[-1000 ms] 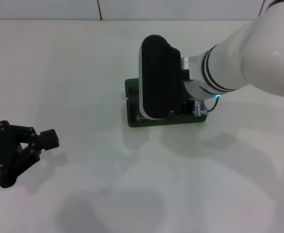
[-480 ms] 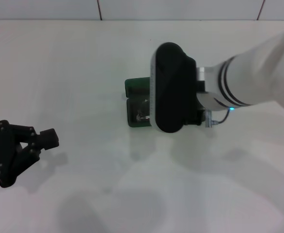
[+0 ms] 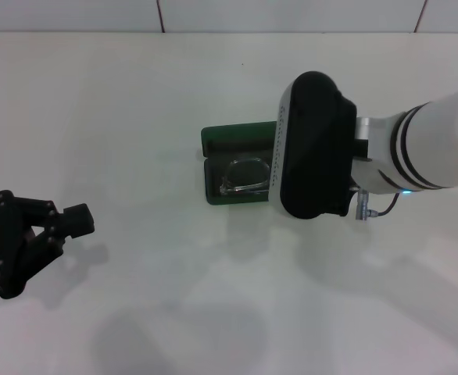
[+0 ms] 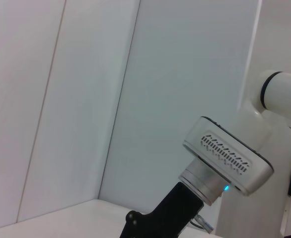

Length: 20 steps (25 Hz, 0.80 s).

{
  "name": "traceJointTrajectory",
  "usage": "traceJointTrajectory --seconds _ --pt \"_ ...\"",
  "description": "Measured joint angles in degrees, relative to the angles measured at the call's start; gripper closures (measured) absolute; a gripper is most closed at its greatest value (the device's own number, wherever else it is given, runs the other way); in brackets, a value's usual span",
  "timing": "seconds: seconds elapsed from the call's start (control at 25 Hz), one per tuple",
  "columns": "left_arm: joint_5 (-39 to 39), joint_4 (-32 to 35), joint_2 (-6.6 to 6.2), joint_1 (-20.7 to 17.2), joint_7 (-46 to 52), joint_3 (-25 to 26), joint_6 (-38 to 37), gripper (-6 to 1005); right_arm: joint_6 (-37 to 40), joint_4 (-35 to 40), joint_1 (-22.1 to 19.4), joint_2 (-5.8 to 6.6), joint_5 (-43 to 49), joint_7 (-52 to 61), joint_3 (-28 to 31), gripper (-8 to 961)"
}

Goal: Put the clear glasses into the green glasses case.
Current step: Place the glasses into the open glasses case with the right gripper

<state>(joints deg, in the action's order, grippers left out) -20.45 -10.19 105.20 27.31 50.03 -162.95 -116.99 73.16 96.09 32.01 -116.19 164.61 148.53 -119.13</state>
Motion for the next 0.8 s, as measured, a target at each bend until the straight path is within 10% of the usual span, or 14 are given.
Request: traceJointTrajectory --seconds 0.8 --pt "-1.57 -0.12 0.25 -1.49 -0.17 0.05 0.01 957 -8.63 8.90 -18.87 0.63 -6.45 -0.63 9.42 826"
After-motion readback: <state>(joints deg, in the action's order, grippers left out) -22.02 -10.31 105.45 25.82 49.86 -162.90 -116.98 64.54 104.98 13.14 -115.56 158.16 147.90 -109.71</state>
